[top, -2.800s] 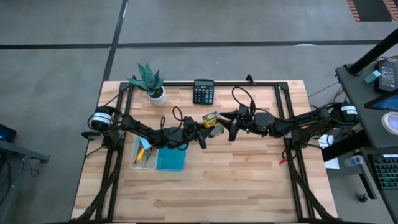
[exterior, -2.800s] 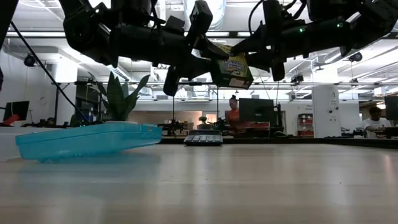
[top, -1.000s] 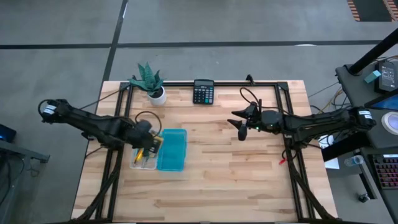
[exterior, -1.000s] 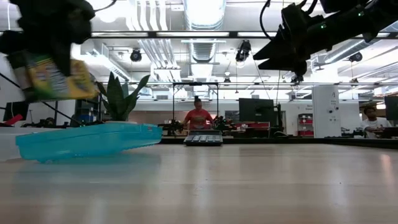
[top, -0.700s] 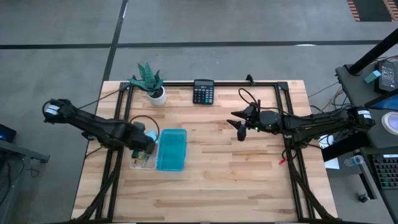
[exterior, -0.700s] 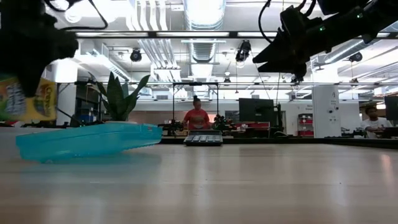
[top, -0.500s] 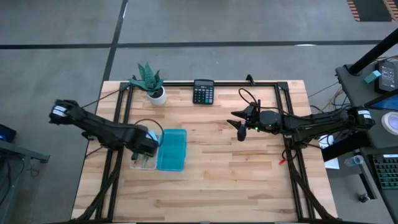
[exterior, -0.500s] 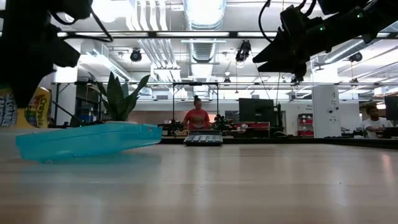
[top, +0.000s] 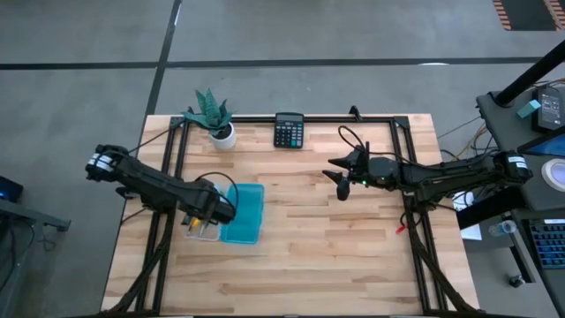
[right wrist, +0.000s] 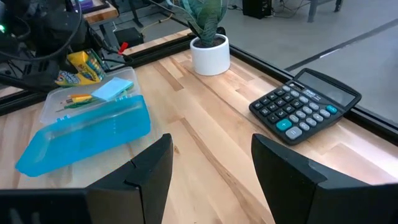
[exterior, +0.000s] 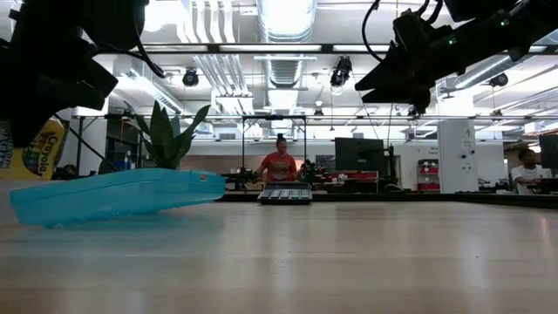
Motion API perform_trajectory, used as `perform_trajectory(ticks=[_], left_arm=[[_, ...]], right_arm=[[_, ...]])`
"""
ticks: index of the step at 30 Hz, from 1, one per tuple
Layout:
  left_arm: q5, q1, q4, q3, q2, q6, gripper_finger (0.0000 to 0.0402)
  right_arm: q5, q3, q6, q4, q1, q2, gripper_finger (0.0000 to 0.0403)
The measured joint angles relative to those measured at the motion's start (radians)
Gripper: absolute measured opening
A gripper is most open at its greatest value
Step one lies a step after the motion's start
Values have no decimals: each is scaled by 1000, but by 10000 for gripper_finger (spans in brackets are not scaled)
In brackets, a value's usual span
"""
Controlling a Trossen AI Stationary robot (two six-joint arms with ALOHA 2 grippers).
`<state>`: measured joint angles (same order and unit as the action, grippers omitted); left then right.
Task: Pack school essentials
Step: Put the yellow crayon box into the blue supply box
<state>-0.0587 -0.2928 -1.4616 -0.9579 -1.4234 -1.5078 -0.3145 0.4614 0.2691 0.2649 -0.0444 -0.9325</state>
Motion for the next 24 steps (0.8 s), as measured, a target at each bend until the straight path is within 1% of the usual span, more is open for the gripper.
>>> perform_trajectory(ticks=[5,12,19,22,24], left_arm=[[-3,0,19,-8,-50,6,65],[-2,1,22,-8,-116,10,68],[-1,1,96,-7,-128,29,71],[-1,1,99,-7,-128,33,84],[-1,1,100,-7,-128,49,103]], right_arm=[[0,0,0,0,0,0,205],[0,-2,0,-6,0,0,206],[0,-4,0,-6,0,-1,206],[0,-5,0,-6,0,-1,206],[0,-5,0,-6,0,-1,206]])
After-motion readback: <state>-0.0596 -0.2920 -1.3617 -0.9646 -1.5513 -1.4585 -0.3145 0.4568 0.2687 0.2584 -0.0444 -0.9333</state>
